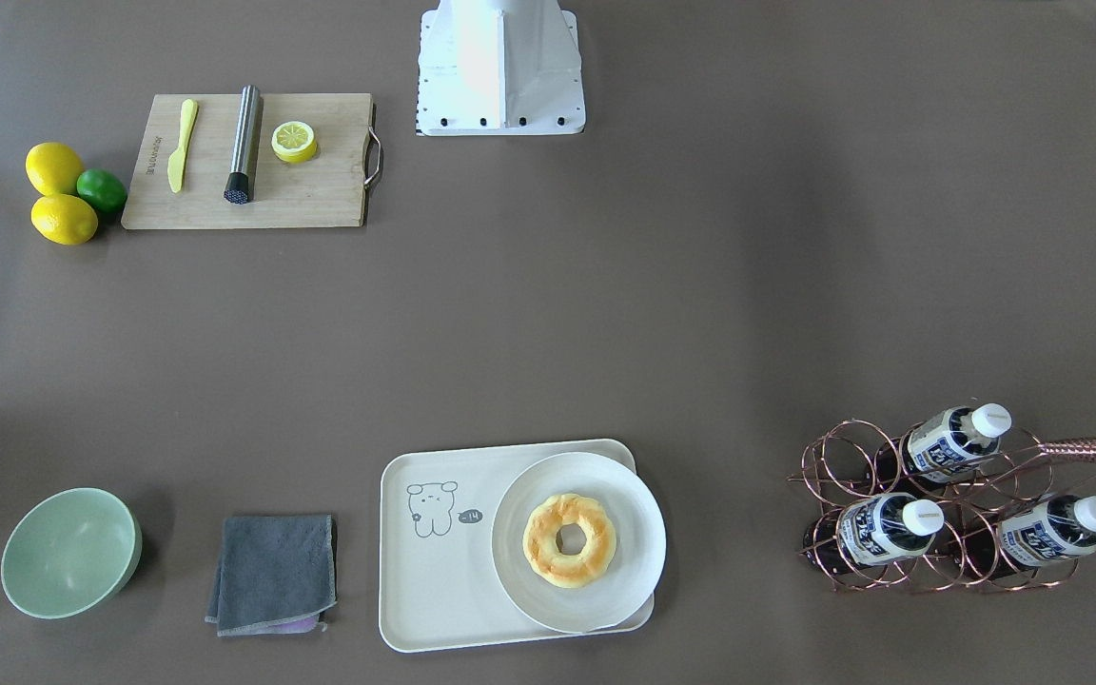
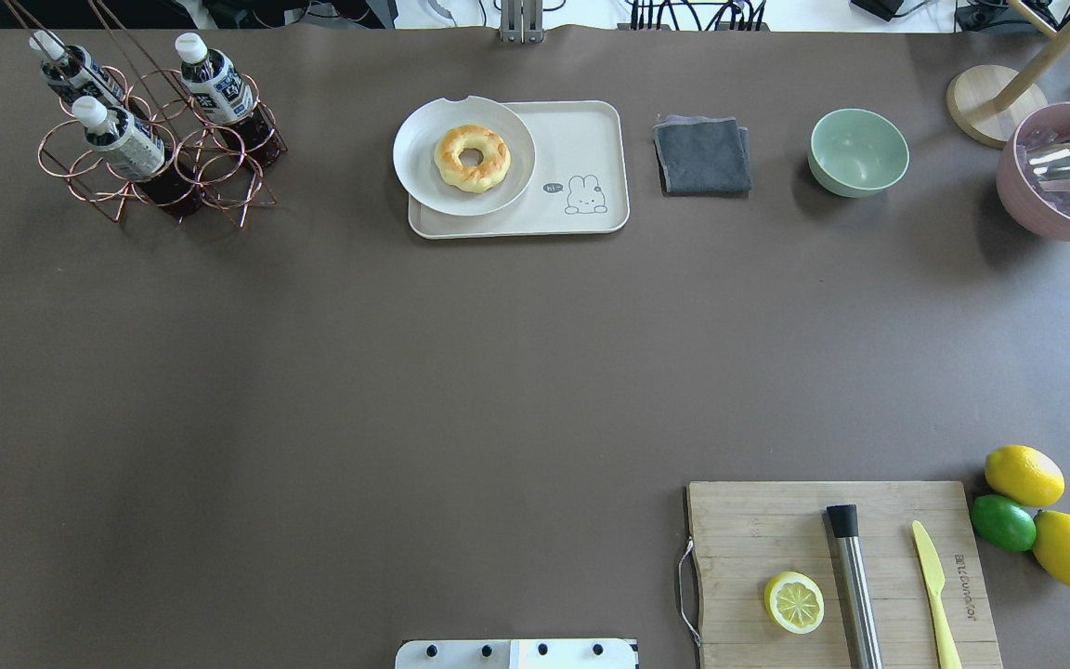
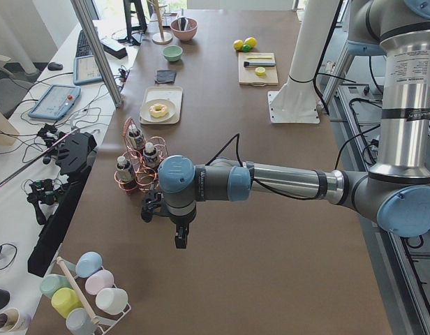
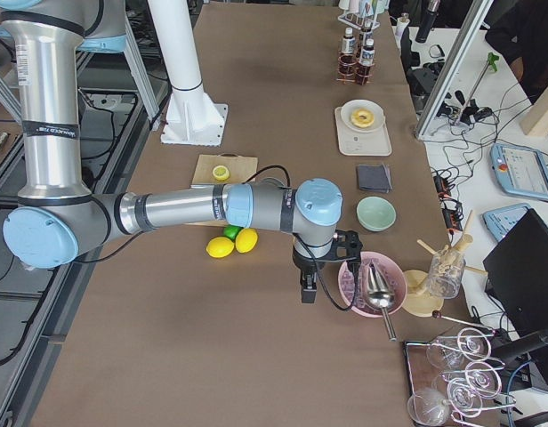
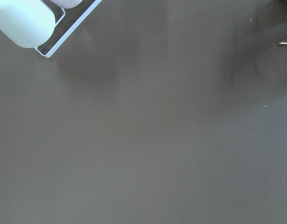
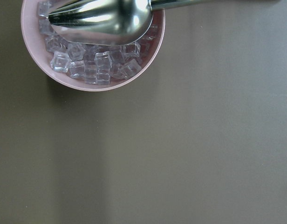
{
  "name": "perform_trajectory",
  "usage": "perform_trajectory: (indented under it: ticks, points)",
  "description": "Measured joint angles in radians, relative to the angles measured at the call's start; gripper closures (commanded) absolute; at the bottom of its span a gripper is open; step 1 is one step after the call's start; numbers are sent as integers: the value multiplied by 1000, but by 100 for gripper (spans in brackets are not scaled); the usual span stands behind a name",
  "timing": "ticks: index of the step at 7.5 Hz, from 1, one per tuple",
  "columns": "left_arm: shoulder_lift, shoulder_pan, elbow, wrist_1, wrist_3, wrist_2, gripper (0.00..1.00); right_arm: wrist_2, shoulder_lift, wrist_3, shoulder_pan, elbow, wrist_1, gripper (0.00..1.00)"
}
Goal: Place tea on tray
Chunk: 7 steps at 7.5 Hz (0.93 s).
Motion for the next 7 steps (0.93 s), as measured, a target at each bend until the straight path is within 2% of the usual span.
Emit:
perform_trajectory:
  ticks: [7]
  points:
    - [1,0,-2,-2,0,0,2,29,12,5,0,6,1,0]
